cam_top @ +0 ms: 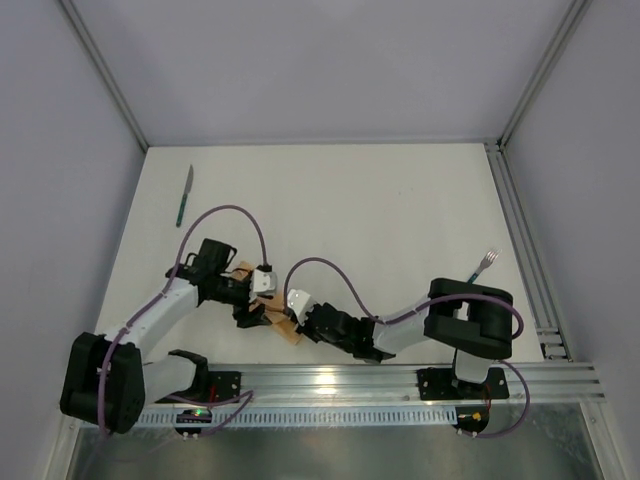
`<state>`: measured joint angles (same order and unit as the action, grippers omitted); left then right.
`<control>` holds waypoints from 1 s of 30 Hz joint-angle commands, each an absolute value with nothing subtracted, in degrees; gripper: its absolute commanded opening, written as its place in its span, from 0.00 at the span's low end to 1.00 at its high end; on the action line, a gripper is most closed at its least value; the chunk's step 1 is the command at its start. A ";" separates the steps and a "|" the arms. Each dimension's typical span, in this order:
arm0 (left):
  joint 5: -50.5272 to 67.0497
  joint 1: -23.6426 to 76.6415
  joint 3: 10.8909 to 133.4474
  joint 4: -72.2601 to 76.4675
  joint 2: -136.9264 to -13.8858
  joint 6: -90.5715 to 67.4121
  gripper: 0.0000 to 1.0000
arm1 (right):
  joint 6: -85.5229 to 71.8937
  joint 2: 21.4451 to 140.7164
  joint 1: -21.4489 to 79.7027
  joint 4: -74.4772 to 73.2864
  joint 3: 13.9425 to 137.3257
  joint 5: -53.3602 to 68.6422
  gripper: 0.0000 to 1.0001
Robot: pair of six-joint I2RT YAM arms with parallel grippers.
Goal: Fold the napkin into a case and place the utensils inside
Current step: Grasp the top corner of the smaller rectangle folded napkin from the folded napkin.
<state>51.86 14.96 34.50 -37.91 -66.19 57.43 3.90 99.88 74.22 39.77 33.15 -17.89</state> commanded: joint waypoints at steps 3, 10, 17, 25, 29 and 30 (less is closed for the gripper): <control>47.21 20.56 31.29 -24.79 -63.63 53.98 0.76 | -2.55 101.95 74.00 45.18 34.19 -18.63 0.04; 39.93 24.59 26.20 -18.21 -63.72 54.06 0.76 | -2.64 102.57 74.00 44.65 35.33 -19.60 0.04; 37.27 26.19 23.11 -13.01 -64.59 53.35 0.69 | -3.95 102.57 73.83 47.55 34.37 -19.86 0.04; 37.97 26.90 26.44 -21.78 -64.43 54.41 0.61 | -5.19 101.08 71.63 52.56 31.64 -18.90 0.04; 43.06 22.08 33.21 -26.80 -62.85 44.50 0.62 | -3.17 101.16 71.81 50.71 32.08 -18.20 0.04; 43.41 21.63 34.61 -27.76 -62.58 43.34 0.62 | -2.64 101.16 71.98 50.02 32.34 -18.28 0.04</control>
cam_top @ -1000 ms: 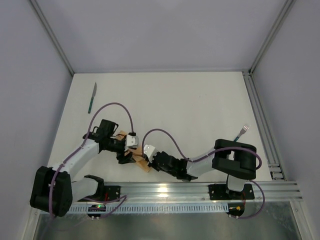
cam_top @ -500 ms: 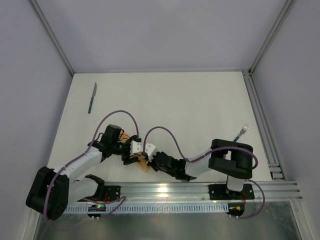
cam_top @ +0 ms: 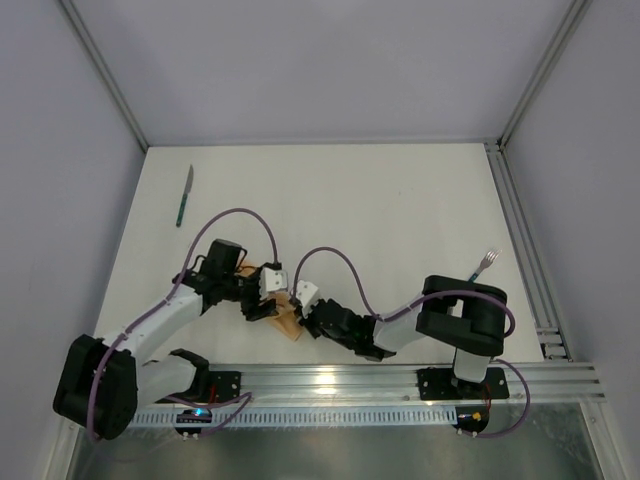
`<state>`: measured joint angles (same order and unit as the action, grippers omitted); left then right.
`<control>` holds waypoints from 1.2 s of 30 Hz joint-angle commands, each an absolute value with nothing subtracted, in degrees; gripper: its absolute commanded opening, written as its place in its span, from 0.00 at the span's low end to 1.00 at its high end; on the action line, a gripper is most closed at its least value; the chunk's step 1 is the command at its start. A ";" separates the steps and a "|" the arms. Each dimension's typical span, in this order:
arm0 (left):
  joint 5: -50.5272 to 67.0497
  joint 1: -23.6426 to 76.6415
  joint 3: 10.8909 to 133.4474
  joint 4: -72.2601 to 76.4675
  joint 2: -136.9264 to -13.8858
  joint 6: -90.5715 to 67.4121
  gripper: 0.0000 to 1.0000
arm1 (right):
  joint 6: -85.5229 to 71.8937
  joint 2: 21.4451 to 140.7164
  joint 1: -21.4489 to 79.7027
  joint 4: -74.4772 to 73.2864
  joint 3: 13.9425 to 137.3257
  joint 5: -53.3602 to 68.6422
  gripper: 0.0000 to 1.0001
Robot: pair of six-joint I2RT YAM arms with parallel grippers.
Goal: Fold the napkin into a case and place the utensils inside
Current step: Grasp the top corner of the smaller rectangle folded napkin from the folded napkin.
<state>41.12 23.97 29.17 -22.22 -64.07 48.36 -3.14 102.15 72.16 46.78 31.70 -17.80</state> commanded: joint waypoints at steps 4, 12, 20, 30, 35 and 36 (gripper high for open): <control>45.35 18.82 40.60 -36.81 -62.75 42.10 0.61 | 0.95 100.46 72.60 46.94 33.13 -19.60 0.04; 27.34 1.78 47.54 -34.11 -65.21 20.93 0.70 | 12.38 102.56 79.71 40.96 37.97 -32.06 0.04; 27.95 -1.67 51.59 -35.95 -75.93 18.46 0.92 | 23.37 107.05 83.41 38.15 41.30 -37.79 0.04; 25.50 3.51 50.10 -35.68 -79.53 19.42 0.78 | 32.52 112.06 87.10 32.26 43.50 -39.46 0.04; 22.68 4.66 50.89 -32.00 -83.05 18.02 0.74 | 34.36 112.85 87.80 30.06 43.77 -39.21 0.04; 22.07 4.66 51.93 -31.38 -83.84 17.50 0.73 | 34.37 112.85 87.80 29.80 43.86 -39.11 0.04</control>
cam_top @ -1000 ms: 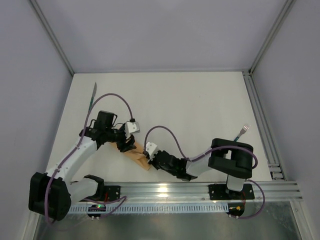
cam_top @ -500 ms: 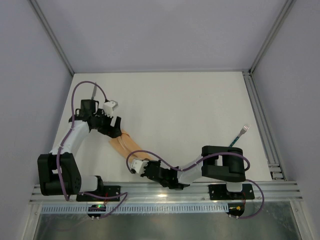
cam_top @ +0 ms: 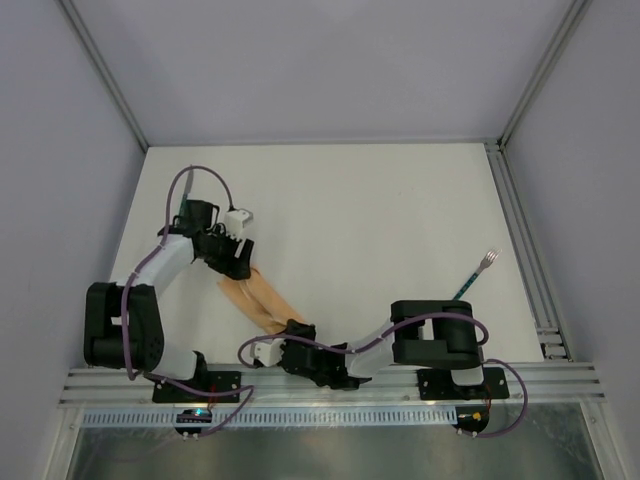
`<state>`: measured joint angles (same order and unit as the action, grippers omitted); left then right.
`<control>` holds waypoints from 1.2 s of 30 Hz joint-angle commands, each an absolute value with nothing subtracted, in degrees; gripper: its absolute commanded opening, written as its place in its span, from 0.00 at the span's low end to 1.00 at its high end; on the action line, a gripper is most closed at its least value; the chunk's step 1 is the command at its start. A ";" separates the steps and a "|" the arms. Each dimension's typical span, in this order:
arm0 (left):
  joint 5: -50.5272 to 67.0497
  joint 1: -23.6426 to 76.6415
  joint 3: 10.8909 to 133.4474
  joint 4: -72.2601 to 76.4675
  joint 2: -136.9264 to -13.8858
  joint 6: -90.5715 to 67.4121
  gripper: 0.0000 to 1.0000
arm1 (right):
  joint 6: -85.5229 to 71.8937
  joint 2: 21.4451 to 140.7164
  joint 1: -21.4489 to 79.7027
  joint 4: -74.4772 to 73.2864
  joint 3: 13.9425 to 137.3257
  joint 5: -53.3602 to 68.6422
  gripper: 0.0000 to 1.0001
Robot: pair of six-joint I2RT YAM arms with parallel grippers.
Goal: Fold the napkin into a case and place the utensils inside
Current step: Grasp the top corner of the smaller rectangle folded napkin from the folded napkin.
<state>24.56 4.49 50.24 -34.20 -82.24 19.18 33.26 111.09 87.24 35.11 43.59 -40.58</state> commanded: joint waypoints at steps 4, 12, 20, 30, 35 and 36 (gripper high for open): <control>21.53 4.66 53.70 -32.61 -86.92 17.23 0.56 | 34.28 113.29 87.89 27.95 44.47 -38.15 0.04; 22.15 4.66 50.19 -35.07 -85.34 22.40 0.05 | 32.96 113.82 87.80 26.99 45.26 -37.18 0.04; 21.10 4.66 47.11 -33.31 -85.69 31.28 0.00 | 32.78 114.52 87.89 26.81 45.62 -37.35 0.06; 19.86 4.57 45.26 -27.78 -83.85 32.96 0.00 | 33.31 107.50 87.71 24.96 43.60 -35.42 0.45; 20.39 4.57 45.00 -26.98 -82.97 32.78 0.00 | 32.96 104.60 87.71 25.05 43.07 -35.25 0.50; 20.48 4.57 45.00 -26.98 -82.88 32.61 0.00 | 32.96 104.15 87.71 24.79 43.15 -34.72 0.50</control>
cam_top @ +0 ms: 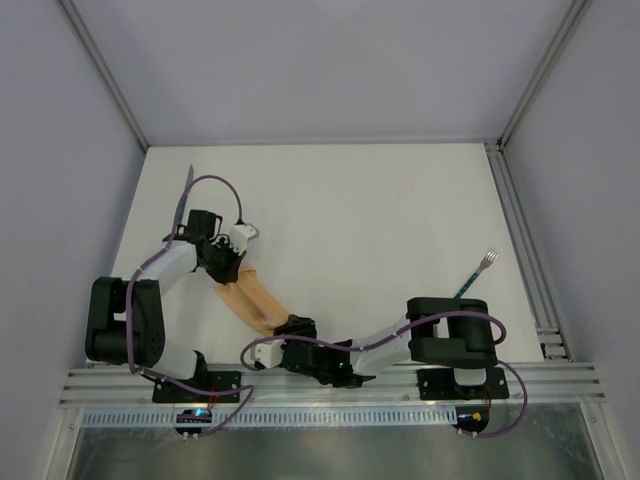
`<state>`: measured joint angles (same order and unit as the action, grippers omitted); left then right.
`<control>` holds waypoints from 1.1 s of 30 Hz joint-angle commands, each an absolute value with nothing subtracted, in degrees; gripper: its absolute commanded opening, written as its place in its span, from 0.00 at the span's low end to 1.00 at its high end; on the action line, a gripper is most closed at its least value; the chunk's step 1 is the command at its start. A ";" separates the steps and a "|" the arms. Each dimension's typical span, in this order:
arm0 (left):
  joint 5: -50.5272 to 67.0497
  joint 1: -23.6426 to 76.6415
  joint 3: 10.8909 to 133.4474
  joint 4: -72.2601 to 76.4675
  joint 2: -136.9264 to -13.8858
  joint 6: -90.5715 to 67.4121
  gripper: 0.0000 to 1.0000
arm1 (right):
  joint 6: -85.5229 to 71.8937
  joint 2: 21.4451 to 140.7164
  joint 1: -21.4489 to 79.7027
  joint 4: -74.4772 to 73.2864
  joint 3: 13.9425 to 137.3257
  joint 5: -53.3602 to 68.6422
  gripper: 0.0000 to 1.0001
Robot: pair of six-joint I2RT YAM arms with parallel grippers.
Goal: Fold the napkin into a case and place the utensils inside
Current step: Grasp the top corner of the smaller rectangle folded napkin from the folded napkin, then turn over the smaller rectangle-folded napkin at the center of the board.
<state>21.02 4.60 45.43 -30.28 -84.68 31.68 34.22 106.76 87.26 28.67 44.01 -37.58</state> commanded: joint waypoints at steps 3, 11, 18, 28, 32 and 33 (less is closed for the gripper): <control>20.83 4.57 45.00 -26.72 -82.88 32.26 0.00 | 33.22 102.05 87.71 24.00 42.98 -34.19 0.51; 21.88 4.57 44.30 -26.89 -81.83 32.25 0.00 | 32.87 93.26 87.89 20.23 42.27 -29.54 0.52; 22.67 4.57 42.89 -26.28 -79.46 33.40 0.00 | 27.35 84.91 86.93 13.72 46.49 -17.96 0.52; 25.31 4.57 39.64 -26.01 -74.53 36.47 0.00 | -15.45 96.13 55.65 16.88 56.85 18.97 0.54; 26.10 4.57 39.20 -26.80 -73.39 37.70 0.00 | -23.61 108.24 52.39 17.40 63.89 25.56 0.54; 26.36 4.57 39.11 -26.98 -73.13 37.88 0.00 | -24.86 109.76 51.95 17.84 64.51 28.53 0.54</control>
